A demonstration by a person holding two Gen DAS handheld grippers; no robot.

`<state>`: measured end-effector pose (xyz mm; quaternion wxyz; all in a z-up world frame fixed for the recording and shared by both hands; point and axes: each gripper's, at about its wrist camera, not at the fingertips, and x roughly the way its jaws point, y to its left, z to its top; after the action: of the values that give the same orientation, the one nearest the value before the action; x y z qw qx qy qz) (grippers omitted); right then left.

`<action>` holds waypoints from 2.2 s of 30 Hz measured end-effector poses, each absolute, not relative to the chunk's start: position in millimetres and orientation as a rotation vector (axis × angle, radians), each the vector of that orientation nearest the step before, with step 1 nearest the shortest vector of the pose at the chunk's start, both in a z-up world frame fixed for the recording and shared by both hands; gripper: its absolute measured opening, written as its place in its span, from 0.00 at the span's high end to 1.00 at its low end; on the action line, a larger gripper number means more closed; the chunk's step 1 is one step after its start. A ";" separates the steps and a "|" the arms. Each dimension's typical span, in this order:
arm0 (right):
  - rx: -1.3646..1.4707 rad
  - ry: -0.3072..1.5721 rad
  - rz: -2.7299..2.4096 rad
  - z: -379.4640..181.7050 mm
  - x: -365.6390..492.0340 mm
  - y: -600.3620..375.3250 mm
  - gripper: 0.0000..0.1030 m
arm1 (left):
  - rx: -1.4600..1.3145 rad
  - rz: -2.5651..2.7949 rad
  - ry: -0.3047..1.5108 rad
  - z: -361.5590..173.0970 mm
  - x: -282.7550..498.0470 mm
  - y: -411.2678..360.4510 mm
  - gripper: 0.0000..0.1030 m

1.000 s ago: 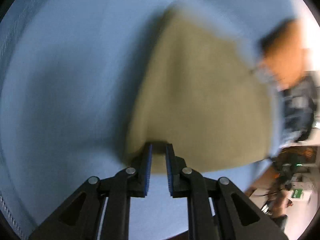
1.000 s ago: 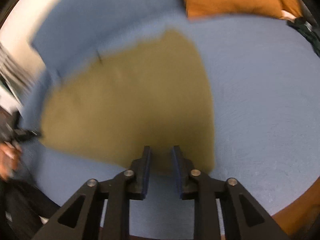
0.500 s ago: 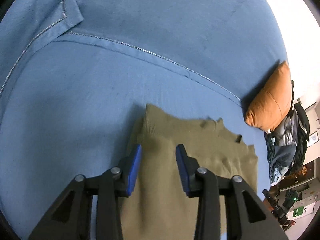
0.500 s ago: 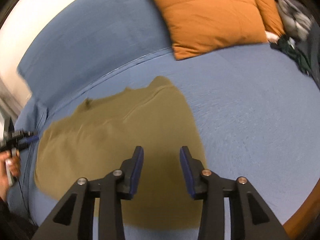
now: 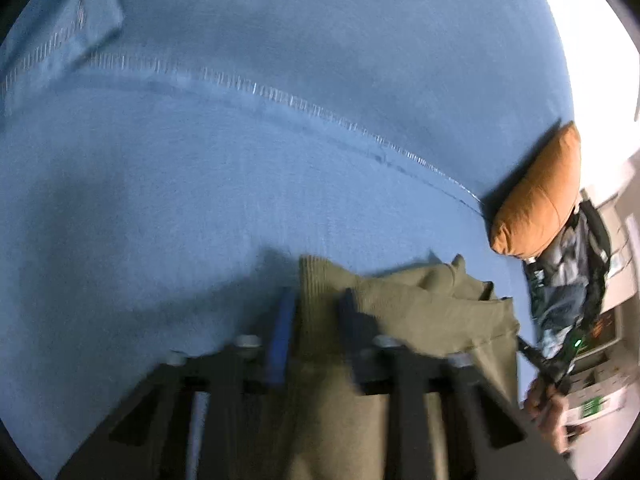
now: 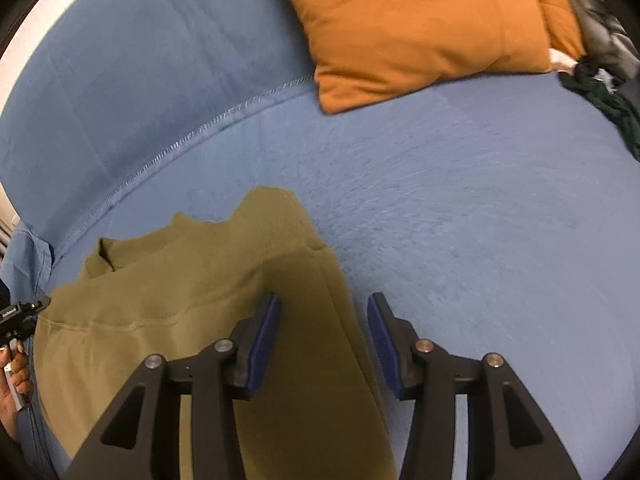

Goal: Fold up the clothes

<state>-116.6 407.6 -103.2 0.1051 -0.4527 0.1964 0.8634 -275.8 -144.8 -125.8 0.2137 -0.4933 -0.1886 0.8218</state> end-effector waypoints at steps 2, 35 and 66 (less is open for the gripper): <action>-1.303 0.592 2.566 -98.6 -117.1 409.0 0.75 | -1.292 2.324 -0.475 -112.5 -276.3 -136.7 0.96; -1.393 0.509 2.537 -68.4 -12.1 367.8 0.85 | -1.551 2.311 -0.199 -77.6 -179.3 -84.5 0.83; -1.287 0.336 2.612 -45.7 65.4 304.3 0.67 | -1.553 2.509 0.031 -61.7 -104.2 -130.0 0.67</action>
<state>65.4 304.3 -45.7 0.1049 -0.4366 0.1139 0.8862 -104.2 -130.0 -61.7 0.0951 -0.5240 0.0106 0.8463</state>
